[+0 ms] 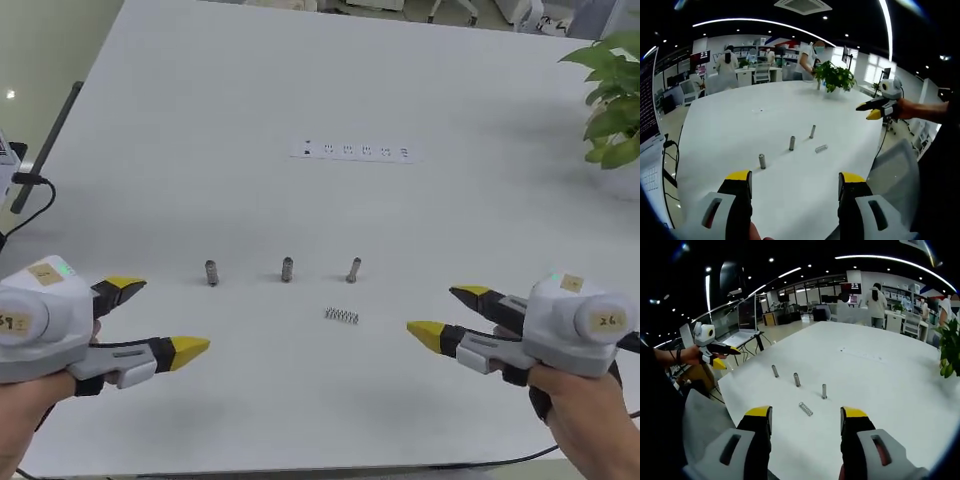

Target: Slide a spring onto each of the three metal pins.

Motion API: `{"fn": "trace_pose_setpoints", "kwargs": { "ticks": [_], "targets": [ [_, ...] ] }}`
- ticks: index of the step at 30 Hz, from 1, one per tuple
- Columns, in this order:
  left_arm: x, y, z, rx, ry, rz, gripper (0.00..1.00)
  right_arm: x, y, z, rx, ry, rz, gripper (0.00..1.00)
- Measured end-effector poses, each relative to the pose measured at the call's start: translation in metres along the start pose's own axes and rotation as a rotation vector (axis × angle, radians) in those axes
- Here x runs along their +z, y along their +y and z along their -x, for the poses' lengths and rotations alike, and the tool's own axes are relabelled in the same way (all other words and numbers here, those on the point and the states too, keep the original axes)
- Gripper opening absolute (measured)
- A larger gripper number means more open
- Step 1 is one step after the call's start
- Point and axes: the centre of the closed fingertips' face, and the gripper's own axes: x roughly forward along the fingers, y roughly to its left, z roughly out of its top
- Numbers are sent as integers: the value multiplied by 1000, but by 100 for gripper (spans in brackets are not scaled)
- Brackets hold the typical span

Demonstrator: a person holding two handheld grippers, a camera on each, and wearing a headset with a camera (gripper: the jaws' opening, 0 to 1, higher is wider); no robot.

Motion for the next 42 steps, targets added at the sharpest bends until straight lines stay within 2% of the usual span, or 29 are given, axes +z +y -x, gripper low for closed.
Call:
{"fn": "trace_pose_setpoints", "kwargs": {
  "ticks": [11, 30, 35, 42],
  "targets": [
    [1, -1, -1, 2, 2, -1, 67, 1, 6, 8, 4, -6, -4, 59],
    [8, -15, -25, -49, 18, -31, 67, -4, 2, 10, 11, 10, -16, 61],
    [10, -22, -32, -74, 27, -46, 68, -5, 5, 6, 20, 20, -10, 62],
    [17, -33, -48, -122, 38, -86, 69, -6, 9, 5, 31, 36, 0, 64]
  ]
}}
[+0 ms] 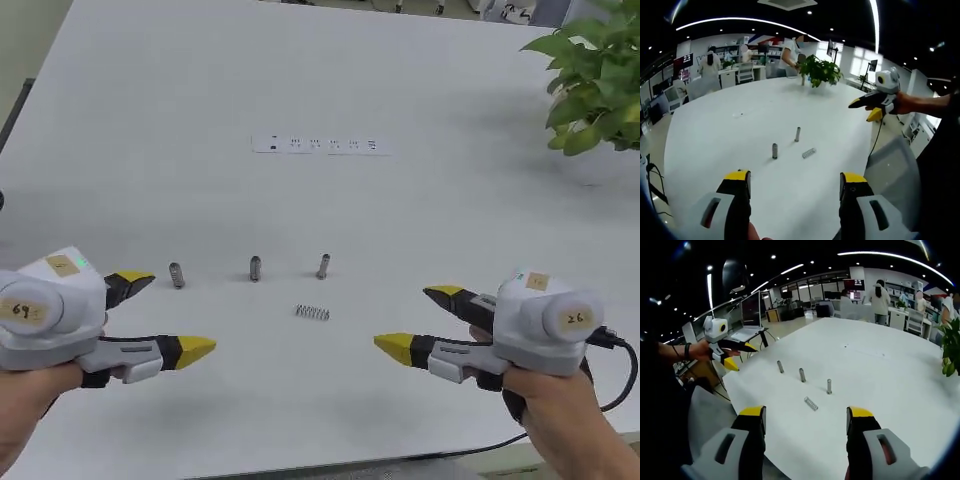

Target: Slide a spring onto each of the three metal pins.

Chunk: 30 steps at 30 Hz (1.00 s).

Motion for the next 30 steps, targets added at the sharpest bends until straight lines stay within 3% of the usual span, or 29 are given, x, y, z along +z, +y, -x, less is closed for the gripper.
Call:
{"fn": "trace_pose_setpoints", "kwargs": {
  "ticks": [11, 30],
  "targets": [
    [12, -20, -33, -99, 25, -81, 69, 1, -2, 6, -8, -11, -5, 65],
    [20, -51, -91, -251, 88, -201, 67, -3, 1, 7, -7, 2, -9, 65]
  ]
}}
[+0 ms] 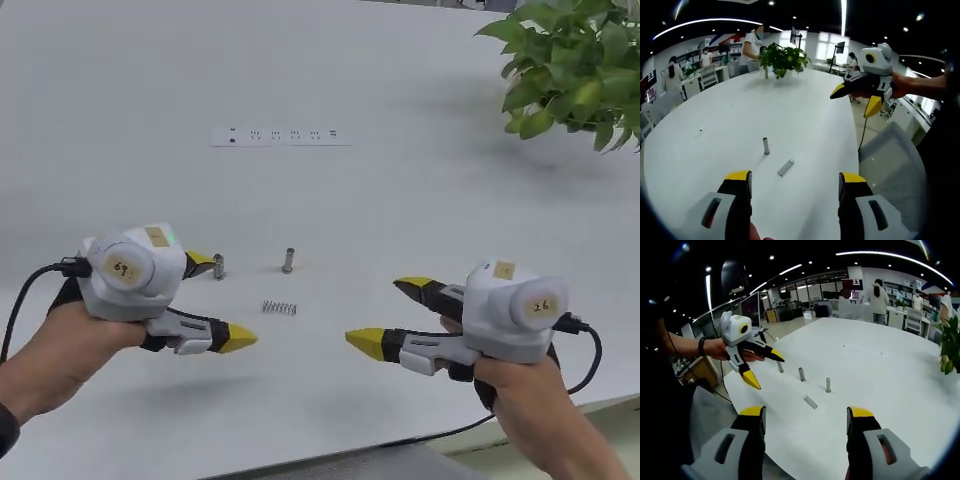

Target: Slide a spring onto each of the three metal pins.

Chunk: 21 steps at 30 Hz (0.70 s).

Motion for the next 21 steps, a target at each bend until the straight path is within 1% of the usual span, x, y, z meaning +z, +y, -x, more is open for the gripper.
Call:
{"fn": "trace_pose_setpoints", "kwargs": {
  "ticks": [6, 8, 9, 10, 16, 18, 21],
  "targets": [
    [-1, -2, -24, -40, 35, -34, 66, 0, 1, 0, 4, 16, 12, 66],
    [-4, 0, -30, -48, 40, -33, 66, 0, 1, 0, 5, 19, 16, 66],
    [-6, 1, -38, -59, 45, -29, 65, 0, 1, 0, 6, 19, 16, 66],
    [-7, 2, -42, -62, 48, -29, 65, 0, 1, 0, 7, 19, 16, 66],
    [-12, 3, -64, -89, 75, -38, 64, -2, 3, 2, 13, 34, 21, 67],
    [-13, 6, -69, -91, 78, -37, 64, -3, 2, 2, 13, 38, 23, 67],
    [-14, 5, -78, -103, 88, -47, 61, -6, 3, 3, 16, 56, 29, 68]
  ]
}}
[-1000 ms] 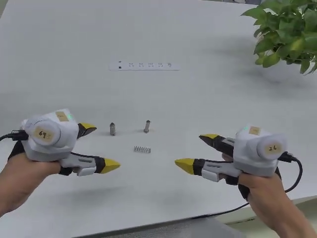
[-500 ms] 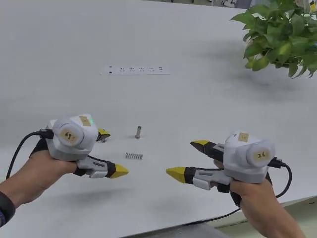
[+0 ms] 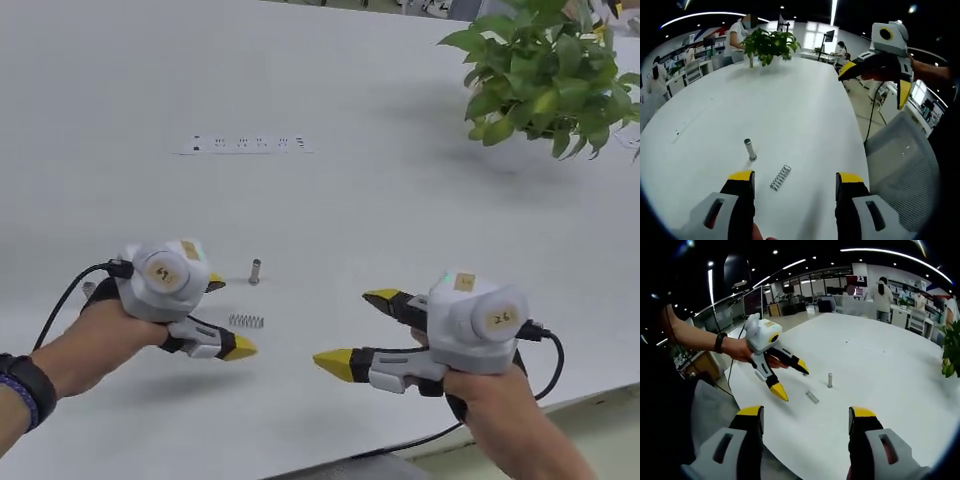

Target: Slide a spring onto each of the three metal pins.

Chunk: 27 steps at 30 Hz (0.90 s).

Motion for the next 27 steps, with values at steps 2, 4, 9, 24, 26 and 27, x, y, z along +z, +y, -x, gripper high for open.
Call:
{"fn": "trace_pose_setpoints", "kwargs": {
  "ticks": [2, 4, 9, 24, 26, 27],
  "targets": [
    [-2, 1, -6, -11, 5, 5, 60, -1, 0, 1, 2, 7, 5, 69],
    [-6, 1, -12, -18, 20, -1, 59, -1, 0, 2, 2, 5, 1, 69],
    [-11, 0, -21, -28, 40, 10, 57, -6, 3, 0, 7, 18, 1, 69],
    [-35, 5, -51, -14, 105, 5, 41, -15, 6, 1, 12, 49, 6, 67],
    [-39, 6, -52, -10, 113, 0, 38, -14, 6, 2, 8, 43, 5, 67],
    [-41, 7, -53, -4, 122, -13, 36, -13, 6, 2, 6, 38, 2, 66]
  ]
}}
